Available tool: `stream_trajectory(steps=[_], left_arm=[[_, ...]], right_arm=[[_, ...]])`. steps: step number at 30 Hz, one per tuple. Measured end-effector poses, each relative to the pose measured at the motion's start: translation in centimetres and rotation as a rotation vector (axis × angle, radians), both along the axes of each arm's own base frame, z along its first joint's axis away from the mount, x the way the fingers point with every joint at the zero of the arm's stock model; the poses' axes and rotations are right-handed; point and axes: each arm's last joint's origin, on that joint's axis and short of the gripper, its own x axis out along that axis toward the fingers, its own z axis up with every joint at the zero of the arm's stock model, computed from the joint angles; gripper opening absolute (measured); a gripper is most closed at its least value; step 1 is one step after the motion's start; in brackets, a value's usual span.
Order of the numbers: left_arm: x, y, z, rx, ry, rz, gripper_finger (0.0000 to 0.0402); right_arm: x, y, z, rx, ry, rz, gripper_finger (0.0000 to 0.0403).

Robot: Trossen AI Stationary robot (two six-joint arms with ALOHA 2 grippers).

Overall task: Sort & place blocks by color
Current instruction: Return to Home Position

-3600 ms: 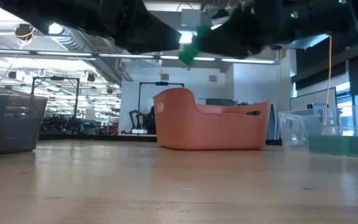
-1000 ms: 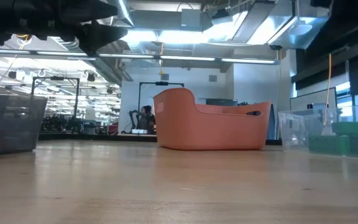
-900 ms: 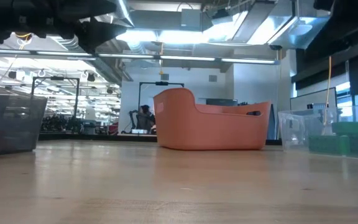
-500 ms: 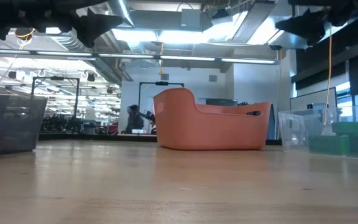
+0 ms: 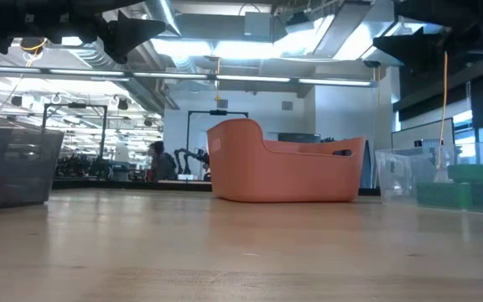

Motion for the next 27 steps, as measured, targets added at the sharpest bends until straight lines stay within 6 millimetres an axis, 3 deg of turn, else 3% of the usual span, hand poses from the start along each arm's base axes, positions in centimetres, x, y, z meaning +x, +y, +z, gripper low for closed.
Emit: stream_trajectory(steps=[27], left_arm=[[-0.01, -0.03, -0.02, -0.026, 0.000, -0.012, 0.0289]], right_arm=[[0.14, 0.07, 0.84, -0.016, -0.023, -0.001, 0.0314]])
